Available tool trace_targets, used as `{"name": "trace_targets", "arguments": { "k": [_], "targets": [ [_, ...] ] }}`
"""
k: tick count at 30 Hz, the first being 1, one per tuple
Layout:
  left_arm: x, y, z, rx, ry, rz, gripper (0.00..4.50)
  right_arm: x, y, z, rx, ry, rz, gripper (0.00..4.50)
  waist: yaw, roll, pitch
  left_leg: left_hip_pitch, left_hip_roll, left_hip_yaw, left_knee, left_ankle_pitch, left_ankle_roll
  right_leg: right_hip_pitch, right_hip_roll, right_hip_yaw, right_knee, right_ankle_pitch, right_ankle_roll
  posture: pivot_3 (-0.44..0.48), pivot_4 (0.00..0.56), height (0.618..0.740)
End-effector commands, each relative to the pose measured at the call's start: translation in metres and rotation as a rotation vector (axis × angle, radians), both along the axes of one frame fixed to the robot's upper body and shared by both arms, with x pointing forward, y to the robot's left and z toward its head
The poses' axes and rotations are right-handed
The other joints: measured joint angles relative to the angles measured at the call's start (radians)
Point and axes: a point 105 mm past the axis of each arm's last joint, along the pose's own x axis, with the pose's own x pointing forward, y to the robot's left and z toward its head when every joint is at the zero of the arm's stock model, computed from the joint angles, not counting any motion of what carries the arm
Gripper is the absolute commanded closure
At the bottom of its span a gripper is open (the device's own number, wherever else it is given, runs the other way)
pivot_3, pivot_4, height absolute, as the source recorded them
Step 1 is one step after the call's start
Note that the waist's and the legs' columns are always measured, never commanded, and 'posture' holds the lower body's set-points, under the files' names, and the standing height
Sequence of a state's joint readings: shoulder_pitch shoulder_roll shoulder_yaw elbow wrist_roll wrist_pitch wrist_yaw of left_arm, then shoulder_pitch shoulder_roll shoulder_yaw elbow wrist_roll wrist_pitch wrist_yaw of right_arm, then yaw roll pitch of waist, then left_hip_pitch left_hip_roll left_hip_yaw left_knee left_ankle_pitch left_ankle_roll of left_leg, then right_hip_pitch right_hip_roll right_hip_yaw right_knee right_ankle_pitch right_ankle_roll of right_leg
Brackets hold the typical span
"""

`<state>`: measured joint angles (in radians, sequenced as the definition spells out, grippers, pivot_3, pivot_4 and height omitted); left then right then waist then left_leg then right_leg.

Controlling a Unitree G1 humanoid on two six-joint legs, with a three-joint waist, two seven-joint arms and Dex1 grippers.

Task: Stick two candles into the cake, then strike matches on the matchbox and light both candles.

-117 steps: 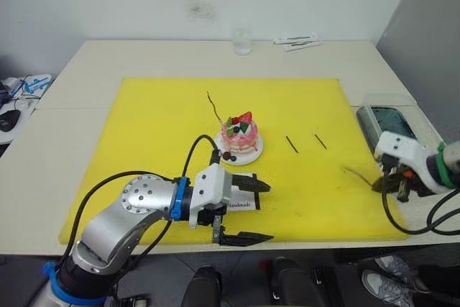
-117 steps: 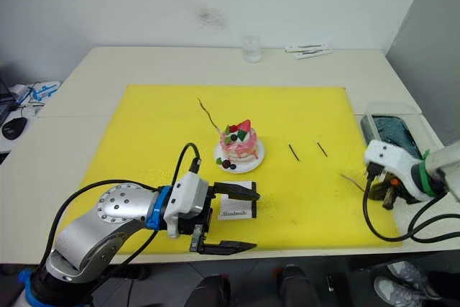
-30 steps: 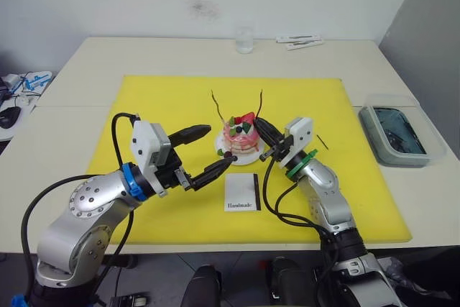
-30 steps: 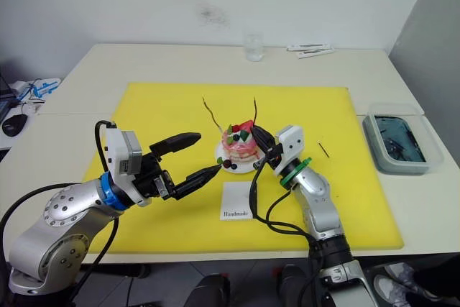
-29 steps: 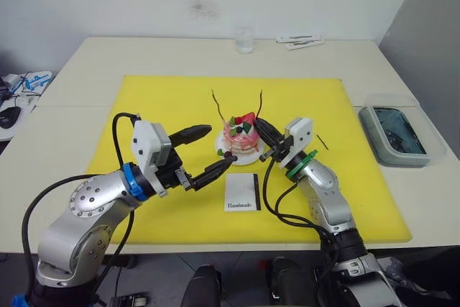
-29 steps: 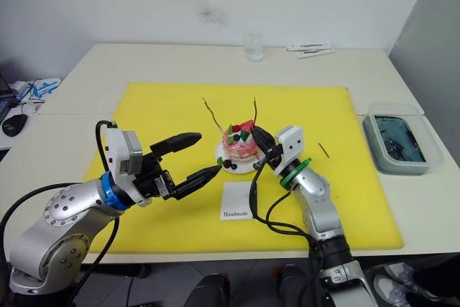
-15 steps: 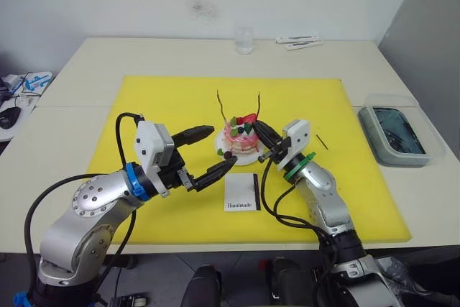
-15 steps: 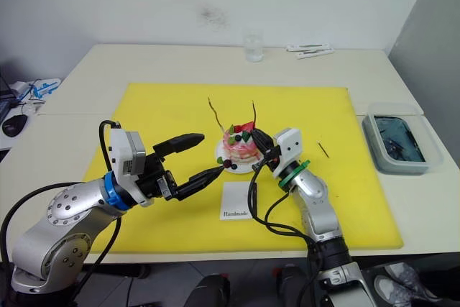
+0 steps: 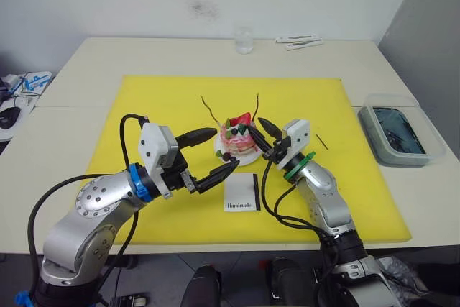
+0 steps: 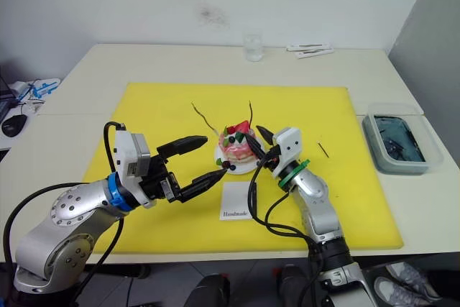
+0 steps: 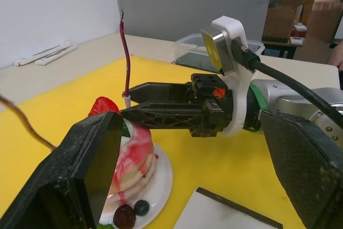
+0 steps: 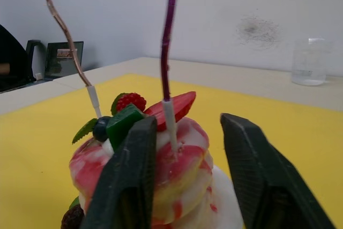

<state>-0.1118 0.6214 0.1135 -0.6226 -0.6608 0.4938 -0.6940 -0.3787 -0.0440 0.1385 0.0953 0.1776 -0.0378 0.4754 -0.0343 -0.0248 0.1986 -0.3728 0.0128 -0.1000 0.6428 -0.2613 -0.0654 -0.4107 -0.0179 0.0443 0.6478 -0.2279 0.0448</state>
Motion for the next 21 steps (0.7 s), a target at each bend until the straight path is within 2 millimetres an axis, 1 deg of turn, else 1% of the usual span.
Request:
{"name": "trace_targets", "arguments": {
  "k": [1,13,16,21],
  "targets": [
    [-0.006,-0.004,0.009,0.014,-0.055,-0.027,0.00,-0.004,0.000,0.017,0.014,-0.062,0.005,1.71,0.000,0.000,0.000,0.000,0.000,0.000,0.000,0.000,0.000,0.000,0.000,0.000,0.000,0.000,0.000,0.000,0.150,0.740],
    [-0.004,-0.005,0.007,0.013,-0.051,-0.022,0.00,-0.011,-0.004,0.034,0.038,-0.076,0.024,1.71,0.000,0.000,0.000,0.000,0.000,0.000,0.000,0.000,0.000,0.000,0.000,0.000,0.000,0.000,0.000,0.000,0.150,0.740],
    [-0.004,-0.003,0.005,0.016,-0.038,-0.016,0.00,-0.015,-0.009,0.039,0.032,-0.087,0.031,1.71,0.000,0.000,0.000,0.000,0.000,0.000,0.000,0.000,0.000,0.000,0.000,0.000,0.000,0.000,0.000,0.000,0.150,0.740],
    [-0.004,0.004,0.001,0.027,-0.015,-0.004,0.00,-0.030,-0.025,0.043,-0.035,-0.109,0.049,1.71,0.002,0.000,0.000,-0.001,0.000,0.000,0.000,0.000,0.000,0.000,0.000,0.000,-0.001,0.000,0.000,0.000,0.150,0.740]
  ]
}}
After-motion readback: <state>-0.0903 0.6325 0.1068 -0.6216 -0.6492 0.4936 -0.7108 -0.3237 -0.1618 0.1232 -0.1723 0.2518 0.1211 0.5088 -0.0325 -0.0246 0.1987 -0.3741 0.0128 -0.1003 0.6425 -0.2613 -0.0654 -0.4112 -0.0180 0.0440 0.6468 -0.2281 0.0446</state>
